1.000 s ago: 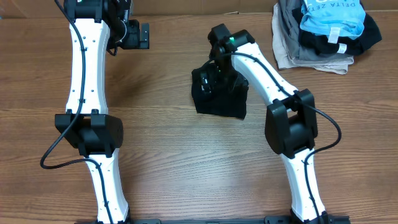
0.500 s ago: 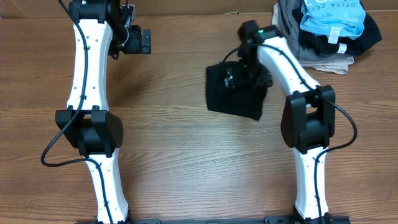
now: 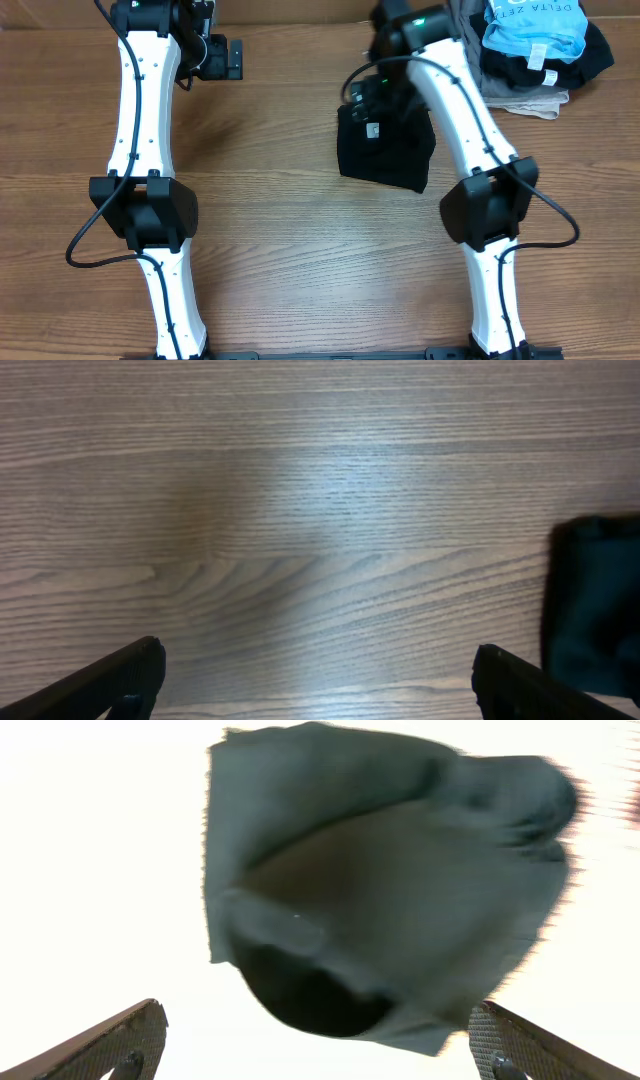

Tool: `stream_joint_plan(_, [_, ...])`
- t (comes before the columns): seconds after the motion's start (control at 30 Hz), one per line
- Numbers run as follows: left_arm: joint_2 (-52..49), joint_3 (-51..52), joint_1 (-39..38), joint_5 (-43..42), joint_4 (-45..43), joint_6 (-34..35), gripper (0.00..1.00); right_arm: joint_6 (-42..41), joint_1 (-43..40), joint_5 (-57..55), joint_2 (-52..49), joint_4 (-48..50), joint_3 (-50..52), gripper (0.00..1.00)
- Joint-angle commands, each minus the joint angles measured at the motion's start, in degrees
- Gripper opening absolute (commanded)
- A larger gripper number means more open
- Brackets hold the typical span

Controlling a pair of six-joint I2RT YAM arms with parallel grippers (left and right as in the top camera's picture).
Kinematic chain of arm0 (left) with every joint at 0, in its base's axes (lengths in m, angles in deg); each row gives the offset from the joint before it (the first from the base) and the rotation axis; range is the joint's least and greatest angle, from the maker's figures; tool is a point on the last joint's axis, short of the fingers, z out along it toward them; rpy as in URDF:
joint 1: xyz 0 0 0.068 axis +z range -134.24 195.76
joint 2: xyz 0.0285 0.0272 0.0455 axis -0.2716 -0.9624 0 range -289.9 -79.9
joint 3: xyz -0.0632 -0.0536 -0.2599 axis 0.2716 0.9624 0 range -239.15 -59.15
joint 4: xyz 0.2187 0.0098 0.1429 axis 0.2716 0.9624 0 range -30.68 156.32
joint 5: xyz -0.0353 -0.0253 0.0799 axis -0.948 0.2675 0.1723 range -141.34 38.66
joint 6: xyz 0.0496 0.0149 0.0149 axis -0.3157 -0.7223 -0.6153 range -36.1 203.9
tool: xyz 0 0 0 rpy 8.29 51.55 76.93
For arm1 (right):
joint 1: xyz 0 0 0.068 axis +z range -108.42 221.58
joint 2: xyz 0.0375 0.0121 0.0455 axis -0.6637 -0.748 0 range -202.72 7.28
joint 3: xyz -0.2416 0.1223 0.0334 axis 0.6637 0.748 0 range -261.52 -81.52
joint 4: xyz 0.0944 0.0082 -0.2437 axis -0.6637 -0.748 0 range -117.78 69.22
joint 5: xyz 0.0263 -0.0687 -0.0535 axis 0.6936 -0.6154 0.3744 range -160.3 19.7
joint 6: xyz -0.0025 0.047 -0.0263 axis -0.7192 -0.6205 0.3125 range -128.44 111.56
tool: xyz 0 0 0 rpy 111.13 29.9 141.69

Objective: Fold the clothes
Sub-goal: 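Lift the folded black shirt with the right gripper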

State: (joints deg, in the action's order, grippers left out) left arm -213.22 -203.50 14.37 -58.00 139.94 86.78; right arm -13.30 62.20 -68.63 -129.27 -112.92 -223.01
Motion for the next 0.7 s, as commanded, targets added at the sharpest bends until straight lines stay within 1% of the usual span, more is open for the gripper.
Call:
stream_joint_plan(0.0, [-0.50, 0.22, 1.73, -0.02, -0.55, 0.17, 1.00, -1.42, 3.61, -4.35, 0.50, 1.95, 1.84, 1.00])
stream_joint_plan(0.1, [-0.50, 0.22, 3.74, -0.02, -0.52, 0.15, 1.00, -4.33, 5.20, -8.22, 0.42, 5.86, 5.62, 0.99])
stream_joint_plan(0.17, [-0.50, 0.24, 4.92, -0.28, -0.39, 0.20, 1.00, -5.88, 5.42, -8.55, 0.39, 8.79, 8.72, 0.97])
stream_joint_plan(0.2, [-0.50, 0.24, 5.53, -0.48, -0.26, 0.22, 1.00, -6.62, 5.42, -8.55, 0.39, 10.03, 10.32, 0.95])
stream_joint_plan(0.23, [-0.50, 0.24, 6.01, -0.46, -0.04, 0.42, 1.00, -7.65, 5.42, -8.79, 0.39, 11.52, 12.37, 0.90])
stream_joint_plan(0.3, [-0.50, 0.26, 6.75, -0.44, 0.44, 0.39, 1.00, -9.18, 5.42, -8.70, 0.39, 15.17, 16.96, 0.86])
stream_joint_plan(0.5, [-0.50, 0.37, 7.15, -0.42, 0.79, 0.33, 1.00, -11.52, 5.70, -8.20, 0.39, 23.91, 25.62, 0.84])
stream_joint_plan(0.67, [-0.50, 1.40, 7.15, -0.44, 0.52, 0.35, 1.00, -11.69, 6.23, -5.86, 0.20, 26.62, 26.16, 0.84])
